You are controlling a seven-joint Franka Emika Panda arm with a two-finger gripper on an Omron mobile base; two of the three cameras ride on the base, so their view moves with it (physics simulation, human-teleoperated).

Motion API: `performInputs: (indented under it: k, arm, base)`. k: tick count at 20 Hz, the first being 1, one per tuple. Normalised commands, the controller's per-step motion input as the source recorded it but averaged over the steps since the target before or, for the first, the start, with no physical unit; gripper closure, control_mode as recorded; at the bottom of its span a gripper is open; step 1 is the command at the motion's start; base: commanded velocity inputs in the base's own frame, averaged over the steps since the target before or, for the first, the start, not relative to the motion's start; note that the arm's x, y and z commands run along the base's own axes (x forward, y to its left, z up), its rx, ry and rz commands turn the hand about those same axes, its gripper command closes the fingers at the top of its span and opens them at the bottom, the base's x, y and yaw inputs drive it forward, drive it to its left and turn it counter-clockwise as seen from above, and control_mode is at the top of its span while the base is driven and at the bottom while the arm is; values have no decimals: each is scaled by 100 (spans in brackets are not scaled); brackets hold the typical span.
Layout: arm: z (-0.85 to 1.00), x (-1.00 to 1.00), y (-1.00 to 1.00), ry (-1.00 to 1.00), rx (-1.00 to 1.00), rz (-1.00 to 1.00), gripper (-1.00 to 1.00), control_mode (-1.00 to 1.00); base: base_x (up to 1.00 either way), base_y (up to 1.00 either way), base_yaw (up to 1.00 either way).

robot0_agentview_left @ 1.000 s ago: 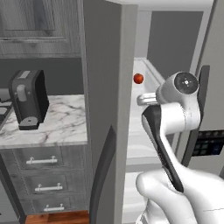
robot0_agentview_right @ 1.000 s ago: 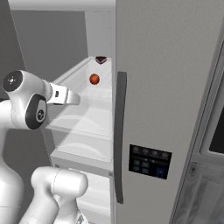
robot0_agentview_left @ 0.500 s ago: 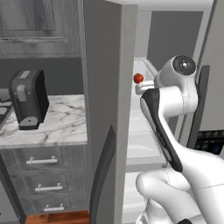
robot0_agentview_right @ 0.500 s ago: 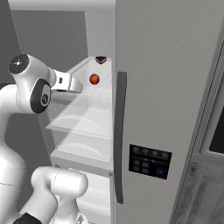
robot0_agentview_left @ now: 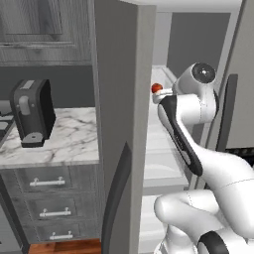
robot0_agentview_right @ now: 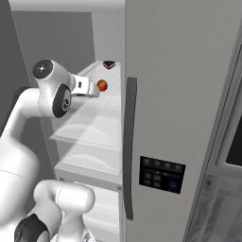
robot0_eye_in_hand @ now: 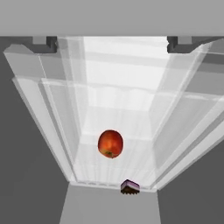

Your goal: Pick up the apple and kiwi from the fridge and place one fruit on each plate on the dining counter.

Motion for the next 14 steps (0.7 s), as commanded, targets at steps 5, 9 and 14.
performInputs:
  k: [5,9,14]
  arm:
    - [0,62,0,7,0,0,-100,-100]
    - [0,44,-5,3,0,0,-100,-100]
    - [-4,24,-8,0,0,0,-100,-100]
  base:
    - [0,0,0]
    - [0,0,0]
    - [0,0,0]
